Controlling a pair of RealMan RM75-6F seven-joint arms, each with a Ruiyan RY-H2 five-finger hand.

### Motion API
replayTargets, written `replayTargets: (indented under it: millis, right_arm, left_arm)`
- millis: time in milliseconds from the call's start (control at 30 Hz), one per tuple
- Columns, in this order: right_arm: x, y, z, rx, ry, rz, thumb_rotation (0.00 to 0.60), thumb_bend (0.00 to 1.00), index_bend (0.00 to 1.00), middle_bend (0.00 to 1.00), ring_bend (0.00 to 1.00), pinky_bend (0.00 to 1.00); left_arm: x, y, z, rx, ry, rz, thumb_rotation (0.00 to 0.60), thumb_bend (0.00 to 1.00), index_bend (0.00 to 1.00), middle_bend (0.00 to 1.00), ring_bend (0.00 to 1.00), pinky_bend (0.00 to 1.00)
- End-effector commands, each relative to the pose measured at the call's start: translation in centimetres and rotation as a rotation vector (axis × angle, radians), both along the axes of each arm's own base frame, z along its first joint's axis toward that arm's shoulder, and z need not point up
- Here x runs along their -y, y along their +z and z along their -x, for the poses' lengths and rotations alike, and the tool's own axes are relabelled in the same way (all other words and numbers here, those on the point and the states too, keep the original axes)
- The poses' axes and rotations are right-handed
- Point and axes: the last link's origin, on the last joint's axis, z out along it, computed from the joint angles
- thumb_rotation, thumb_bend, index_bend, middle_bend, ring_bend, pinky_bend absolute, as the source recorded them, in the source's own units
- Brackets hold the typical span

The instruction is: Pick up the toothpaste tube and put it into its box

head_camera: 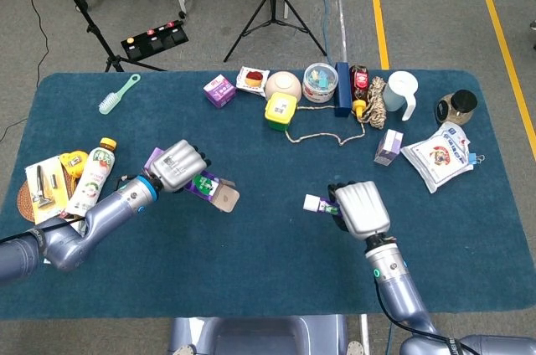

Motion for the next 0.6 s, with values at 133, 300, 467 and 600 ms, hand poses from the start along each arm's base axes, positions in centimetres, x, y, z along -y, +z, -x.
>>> replayTargets:
  millis: [133, 300, 467, 600]
  right_arm:
    - [0.2, -0.5, -3.6, 0.000, 0.038, -0.010, 0.600, 0.55, 0.56, 0.61, 0.60, 0.65]
    - [0.7, -1.3, -5.9, -0.011, 0.062, -0.013, 0.600, 0.55, 0.56, 0.61, 0.60, 0.65]
    - [1.1, -1.9, -6.8, -0.024, 0.055, -0.006, 0.600, 0.56, 0.56, 0.61, 0.60, 0.65]
    - [1.3, -2.3, -7.0, -0.034, 0.046, -0.007, 0.600, 0.56, 0.56, 0.61, 0.60, 0.65]
  left_arm:
    - [0.2, -1.1, -2.5, 0.009, 0.010, 0.003, 0.600, 0.12, 0.54, 0.52, 0.47, 0.68]
    - [-0.1, -2.2, -3.7, 0.066, 0.049, -0.002, 0.600, 0.12, 0.54, 0.52, 0.47, 0.68]
    - [-0.5, -3.1, -4.7, 0.082, 0.063, -0.011, 0.600, 0.12, 0.54, 0.52, 0.47, 0.68]
    - [-0.9, -3.4, -5.6, 0.059, 0.035, -0.026, 0.600, 0.12, 0.54, 0.52, 0.47, 0.68]
